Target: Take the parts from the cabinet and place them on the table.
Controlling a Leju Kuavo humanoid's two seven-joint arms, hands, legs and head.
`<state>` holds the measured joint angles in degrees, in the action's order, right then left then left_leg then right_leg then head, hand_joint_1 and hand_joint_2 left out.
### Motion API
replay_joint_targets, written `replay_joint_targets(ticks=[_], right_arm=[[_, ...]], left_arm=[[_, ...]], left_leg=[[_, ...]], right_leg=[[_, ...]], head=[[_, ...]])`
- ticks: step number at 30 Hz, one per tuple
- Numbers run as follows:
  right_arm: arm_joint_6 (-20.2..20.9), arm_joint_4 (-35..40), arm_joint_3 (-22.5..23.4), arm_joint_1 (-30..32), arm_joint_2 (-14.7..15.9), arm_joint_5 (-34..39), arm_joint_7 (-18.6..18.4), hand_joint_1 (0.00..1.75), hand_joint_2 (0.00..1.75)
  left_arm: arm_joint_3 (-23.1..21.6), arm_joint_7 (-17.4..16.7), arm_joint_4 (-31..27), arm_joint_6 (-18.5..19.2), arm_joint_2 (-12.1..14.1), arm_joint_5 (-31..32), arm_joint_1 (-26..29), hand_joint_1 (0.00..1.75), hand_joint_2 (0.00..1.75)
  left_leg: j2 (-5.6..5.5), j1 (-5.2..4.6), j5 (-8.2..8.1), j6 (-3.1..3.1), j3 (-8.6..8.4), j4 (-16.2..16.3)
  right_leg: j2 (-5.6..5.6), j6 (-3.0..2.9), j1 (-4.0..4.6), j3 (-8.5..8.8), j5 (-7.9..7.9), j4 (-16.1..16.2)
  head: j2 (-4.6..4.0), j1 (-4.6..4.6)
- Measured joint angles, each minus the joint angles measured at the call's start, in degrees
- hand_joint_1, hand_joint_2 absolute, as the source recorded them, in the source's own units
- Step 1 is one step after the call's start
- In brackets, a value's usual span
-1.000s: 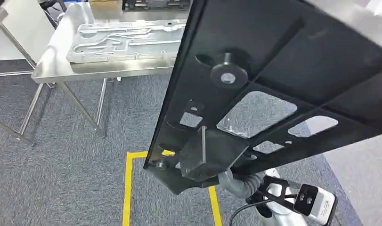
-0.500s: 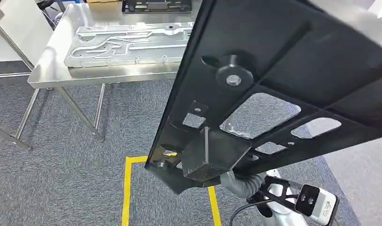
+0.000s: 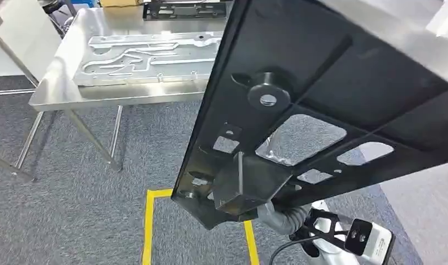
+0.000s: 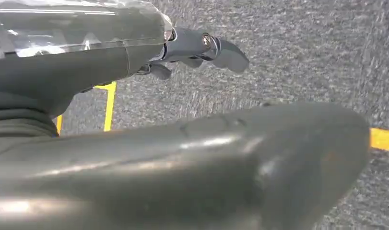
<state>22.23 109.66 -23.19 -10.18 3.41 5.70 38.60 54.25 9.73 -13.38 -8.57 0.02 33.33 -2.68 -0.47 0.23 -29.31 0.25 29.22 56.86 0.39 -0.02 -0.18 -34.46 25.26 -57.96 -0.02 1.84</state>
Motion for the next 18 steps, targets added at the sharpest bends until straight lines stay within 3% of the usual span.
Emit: replay_joint_targets(ticks=[1, 2, 3, 5, 6, 7, 9, 10, 11, 12, 14, 16, 17, 18], right_arm=[[0.02, 0.11, 0.0, 0.02, -0.11, -0.04, 0.0, 1.75, 1.75], [0.02, 0.18, 0.0, 0.04, -0.24, -0.15, 0.0, 1.75, 1.75], [0.04, 0.17, 0.0, 0.0, -0.42, -0.15, 0.02, 1.75, 1.75], [0.24, 0.15, 0.0, 0.03, -0.57, -0.15, 0.04, 1.75, 1.75], [0.33, 0.15, 0.0, 0.06, -0.57, -0.2, 0.02, 1.75, 1.75], [0.39, 0.15, 0.0, 0.14, -0.59, -0.26, 0.02, 1.75, 1.75], [0.55, 0.17, 0.0, 0.15, -0.77, -0.31, 0.02, 1.75, 1.75], [0.66, 0.17, 0.0, 0.14, -0.96, -0.33, 0.02, 1.75, 1.75], [0.77, 0.17, 0.0, 0.15, -1.14, -0.33, 0.02, 1.75, 1.75], [0.85, 0.2, 0.0, 0.14, -1.18, -0.35, 0.02, 1.75, 1.75], [0.87, 0.39, 0.0, 0.3, -1.44, -0.46, -0.13, 1.75, 1.75], [0.9, 0.83, 0.0, 0.38, -1.53, -0.48, -0.11, 1.75, 1.75], [0.9, 1.23, 0.02, 0.43, -1.55, -0.5, -0.11, 1.75, 1.75], [0.92, 1.51, 0.02, 0.41, -1.55, -0.5, -0.07, 1.75, 1.75]], left_arm=[[0.0, 0.0, -0.04, 0.0, 0.04, 0.0, -0.09, 0.0, 0.0], [0.0, 0.0, -0.04, 0.0, -0.02, 0.0, -0.17, 0.0, 0.0], [0.0, -0.02, -0.04, 0.0, -0.02, 0.0, -0.18, 0.0, 0.0], [0.04, -0.02, -0.04, -0.13, 0.02, -0.17, -0.13, 0.0, 0.0], [0.07, -0.02, -0.04, -0.2, 0.0, -0.26, 0.01, 0.0, 0.0], [0.09, -0.02, -0.04, -0.22, -0.02, -0.31, 0.2, 0.0, 0.0], [0.2, -0.02, -0.04, -0.31, -0.02, -0.33, 0.3, 0.0, 0.0], [0.33, -0.02, -0.04, -0.37, 0.0, -0.37, 0.27, 0.0, 0.0], [0.46, -0.04, -0.04, -0.37, 0.0, -0.37, 0.36, 0.0, 0.0], [0.55, -0.04, -0.04, -0.39, -0.02, -0.39, 0.27, 0.0, 0.0], [0.79, -0.04, -0.04, -0.39, -0.02, -0.42, 0.32, 0.0, 0.0], [1.11, 0.04, -0.04, -0.37, -0.02, -0.39, 0.33, 0.0, 0.0], [1.25, 0.09, -0.04, -0.37, -0.02, -0.39, 0.35, 0.0, 0.0], [1.38, 0.15, -0.04, -0.33, -0.02, -0.37, 0.3, 0.0, 0.0]], left_leg=[[0.05, 0.09, -0.46, -0.38, -0.39, 0.18], [0.17, 0.21, -1.18, -0.64, 0.04, 1.89], [0.15, 0.32, -2.91, -0.88, 1.82, 5.49], [0.15, 0.55, -6.48, -1.43, 7.41, 15.05], [0.16, 0.6, -6.95, -1.6, 9.48, 18.04], [0.16, 0.75, -5.77, -1.73, 10.92, 18.92], [0.18, 0.96, -0.49, -1.76, 9.28, 12.91], [0.26, 1.02, 3.63, -1.68, 6.81, 6.32], [0.42, 1.05, 5.25, -1.55, 5.41, 2.15], [0.36, 0.55, 4.36, -1.24, 4.82, 1.59], [0.24, 0.44, 4.08, -0.28, 5.1, 1.81], [0.11, 0.49, 3.95, 0.57, 4.7, 1.36], [0.12, 0.63, 3.99, 0.98, 4.26, 1.04], [0.18, 0.63, 3.71, 1.46, 3.94, 0.9]], right_leg=[[-0.06, -0.43, -0.63, 0.66, -0.17, 0.7], [-0.12, -0.78, -0.57, 1.23, 0.06, 1.03], [-0.35, -1.09, -0.58, 1.59, 0.29, 1.05], [-0.4, -1.12, -0.58, 2.12, 0.89, 1.04], [-0.4, -1.1, -0.58, 2.37, 1.17, 1.03], [-0.35, -1.01, -0.59, 2.88, 1.57, 1.02], [-0.3, -0.8, -0.64, 4.02, 2.34, 1.02], [-0.31, -0.52, -0.68, 4.95, 2.97, 1.02], [-0.34, -0.18, -0.64, 5.32, 3.48, 1.05], [-0.21, 0.34, -0.27, 5.27, 3.87, 0.73], [-0.17, 0.81, -0.32, 5.3, 4.03, 1.04], [-0.22, 1.68, -0.45, 5.74, 4.43, 1.36], [-0.27, 1.89, -0.7, 5.67, 4.83, 0.38], [-0.27, 1.91, -0.65, 4.02, 6.39, -2.89]], head=[[0.0, 0.0], [0.0, 0.02], [0.0, 0.02], [0.0, 0.02], [0.0, 0.02], [0.0, 0.02], [0.0, 0.02], [0.0, 0.02], [0.0, 0.0], [0.0, 0.02], [0.0, 0.02], [0.0, 0.02], [0.0, 0.0], [0.0, 0.02]])
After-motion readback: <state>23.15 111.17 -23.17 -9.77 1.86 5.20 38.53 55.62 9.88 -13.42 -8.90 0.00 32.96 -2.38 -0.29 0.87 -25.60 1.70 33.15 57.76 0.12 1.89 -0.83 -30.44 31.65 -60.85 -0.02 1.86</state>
